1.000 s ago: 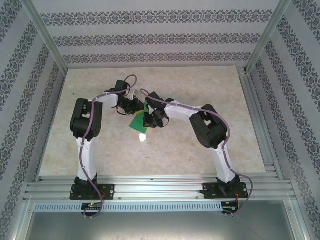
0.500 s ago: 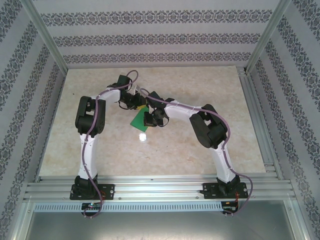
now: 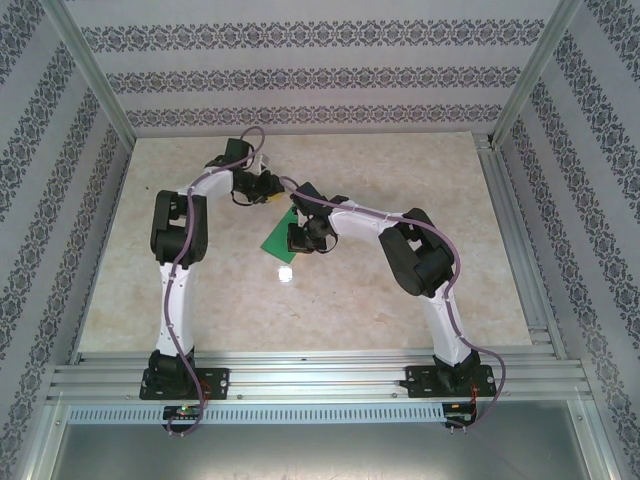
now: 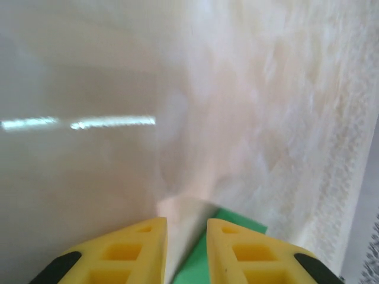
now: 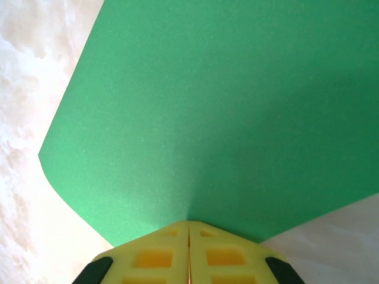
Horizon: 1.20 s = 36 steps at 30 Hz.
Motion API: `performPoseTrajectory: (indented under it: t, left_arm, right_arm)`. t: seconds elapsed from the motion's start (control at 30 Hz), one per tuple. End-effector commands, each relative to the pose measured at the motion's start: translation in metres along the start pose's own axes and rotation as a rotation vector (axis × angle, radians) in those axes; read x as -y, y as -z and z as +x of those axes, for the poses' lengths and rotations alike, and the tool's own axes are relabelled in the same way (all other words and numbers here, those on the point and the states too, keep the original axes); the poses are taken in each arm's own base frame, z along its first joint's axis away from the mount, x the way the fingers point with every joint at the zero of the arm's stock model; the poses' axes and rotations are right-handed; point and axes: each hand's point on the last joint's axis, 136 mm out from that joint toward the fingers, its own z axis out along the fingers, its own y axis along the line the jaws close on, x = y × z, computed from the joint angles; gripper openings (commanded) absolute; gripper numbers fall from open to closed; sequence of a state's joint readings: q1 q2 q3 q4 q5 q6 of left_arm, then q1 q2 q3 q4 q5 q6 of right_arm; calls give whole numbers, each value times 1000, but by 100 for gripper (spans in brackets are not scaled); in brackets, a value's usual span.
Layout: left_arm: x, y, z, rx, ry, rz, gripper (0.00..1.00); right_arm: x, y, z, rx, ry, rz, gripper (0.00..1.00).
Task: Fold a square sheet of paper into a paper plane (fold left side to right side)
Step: First fold the square sheet of paper in half at the center of the table, then hold the square sheet of paper at the center of the table.
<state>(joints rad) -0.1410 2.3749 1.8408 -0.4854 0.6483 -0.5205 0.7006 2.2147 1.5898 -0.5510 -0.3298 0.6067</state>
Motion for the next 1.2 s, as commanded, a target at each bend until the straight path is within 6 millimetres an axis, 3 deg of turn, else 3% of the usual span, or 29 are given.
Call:
performPoseTrajectory:
  t: [0.0,0.1,0.17,0.33,0.47,0.73,0.97,1.07,1.17]
  left_arm:
    - [12,66,-36,180,-113,-20,23]
    - [14,86,-12,183,-123,2,20]
    - [16,87,14,148,-121,34,19]
    - [21,68,79,47,-107,97,16]
    - [27,45,111,-21,-112,103,15]
    - [-8,21,129,-71,-78,-12,14]
    - [-35,14,145,-97,-58,-89,14]
    - [-41,13,151,-106,-50,-99,14]
    - [-47,12,156,-112,-44,-112,14]
  right_arm:
    - [56,-28,61,-205,-58,201,7]
    - [56,-29,60,-203,-60,201,8]
    - [55,-29,60,-202,-60,198,7]
    - [56,-28,61,-202,-62,200,8]
    - [57,-28,60,-202,-63,201,8]
    - [54,-28,58,-195,-58,187,8]
    - [31,-18,39,-133,-13,101,8]
    - [15,6,17,-63,11,34,8]
    - [5,45,-17,39,-2,-59,9]
